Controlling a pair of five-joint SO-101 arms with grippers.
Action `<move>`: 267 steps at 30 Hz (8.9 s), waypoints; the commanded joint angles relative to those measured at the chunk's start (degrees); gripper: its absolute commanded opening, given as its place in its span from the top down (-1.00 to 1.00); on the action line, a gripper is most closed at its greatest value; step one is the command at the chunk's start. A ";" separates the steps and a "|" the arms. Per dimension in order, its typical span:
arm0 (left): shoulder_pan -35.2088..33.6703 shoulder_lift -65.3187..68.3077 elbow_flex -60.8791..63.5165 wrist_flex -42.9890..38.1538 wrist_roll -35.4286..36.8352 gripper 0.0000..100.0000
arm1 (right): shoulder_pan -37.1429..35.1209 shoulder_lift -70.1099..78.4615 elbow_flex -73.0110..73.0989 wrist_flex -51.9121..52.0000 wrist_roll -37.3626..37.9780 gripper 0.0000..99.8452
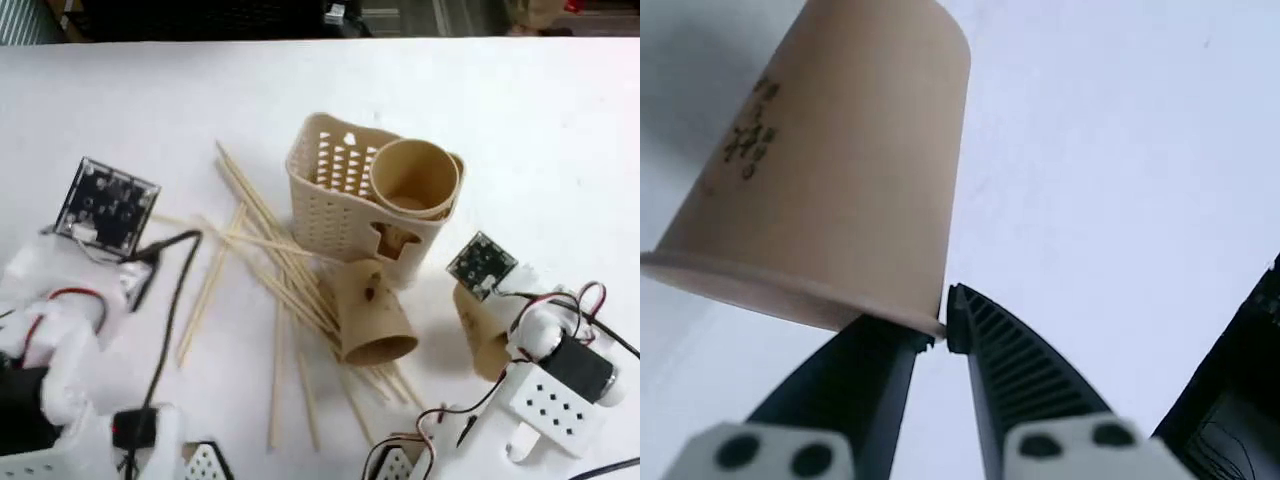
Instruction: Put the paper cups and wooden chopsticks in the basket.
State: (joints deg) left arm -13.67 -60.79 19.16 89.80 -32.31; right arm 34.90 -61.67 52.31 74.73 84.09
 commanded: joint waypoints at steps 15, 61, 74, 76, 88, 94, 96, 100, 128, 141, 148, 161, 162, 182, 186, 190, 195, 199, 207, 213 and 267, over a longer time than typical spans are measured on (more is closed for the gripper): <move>-29.41 19.12 -0.70 -4.57 -55.56 0.50 | 3.21 -0.48 -0.97 0.40 -0.18 0.96; -20.09 18.59 40.88 -44.75 -38.42 0.96 | 12.00 -0.48 -7.74 0.40 -0.18 0.96; -20.00 18.59 19.69 -21.36 -18.81 0.96 | 11.82 -0.48 -23.03 0.40 -16.79 0.96; -20.00 18.59 19.08 -21.01 -17.32 0.96 | 11.65 -0.48 -26.11 0.40 -20.48 0.96; -19.30 18.59 19.25 -20.84 -12.13 0.95 | -4.09 0.13 -48.79 12.18 -38.59 0.96; -18.59 18.59 19.87 -20.84 -8.26 0.95 | -17.45 2.59 -51.69 16.57 -44.04 0.94; -17.80 18.59 19.87 -20.84 -8.09 0.95 | -19.82 6.02 -51.78 16.57 -45.98 0.94; -17.71 18.59 19.87 -20.84 -6.15 0.95 | -23.16 14.73 -57.85 20.44 -48.70 0.95; -15.34 18.59 22.42 -21.45 -5.80 0.95 | -36.53 18.51 -56.00 23.69 -53.71 0.96; -15.34 18.59 22.42 -21.19 -5.80 0.95 | -36.88 19.30 -55.65 12.97 -56.09 0.76; -15.34 18.59 23.56 -21.54 -5.80 0.95 | -36.97 26.42 -55.74 10.95 -57.41 0.77; -15.34 18.59 25.32 -23.56 -5.80 0.95 | -36.62 27.91 -56.09 13.58 -62.86 0.96; -15.34 18.59 25.32 -23.56 -5.80 0.95 | -36.62 27.91 -56.35 14.55 -63.65 0.96; -15.34 18.59 24.62 -23.65 -5.10 0.95 | -40.66 27.82 -52.75 3.30 -68.84 0.67; -15.34 16.22 20.92 -23.21 -0.97 0.95 | -40.40 24.84 -52.75 8.13 -68.75 0.68; -15.08 10.42 17.85 -23.21 1.41 0.96 | -35.47 21.76 -50.02 12.18 -68.75 0.68; -11.47 4.00 13.19 -19.52 4.48 0.96 | -27.03 19.47 -40.00 9.36 -68.75 0.68; -7.78 2.59 6.33 -14.86 8.26 0.96 | -19.74 18.95 -29.10 1.27 -69.19 0.68; 6.02 2.68 -6.42 -7.03 10.37 0.96 | -10.86 19.47 -8.35 -17.45 -75.96 0.68; 17.71 2.77 -9.76 -6.15 14.42 0.96 | -10.77 19.47 1.05 -28.62 -80.18 0.68; 44.09 75.91 -81.67 -1.67 27.34 0.50 | -12.97 19.03 9.14 -36.09 -79.74 0.68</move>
State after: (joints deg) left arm 31.16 14.46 -58.81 92.79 -7.60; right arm 22.59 -41.36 61.71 39.38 4.44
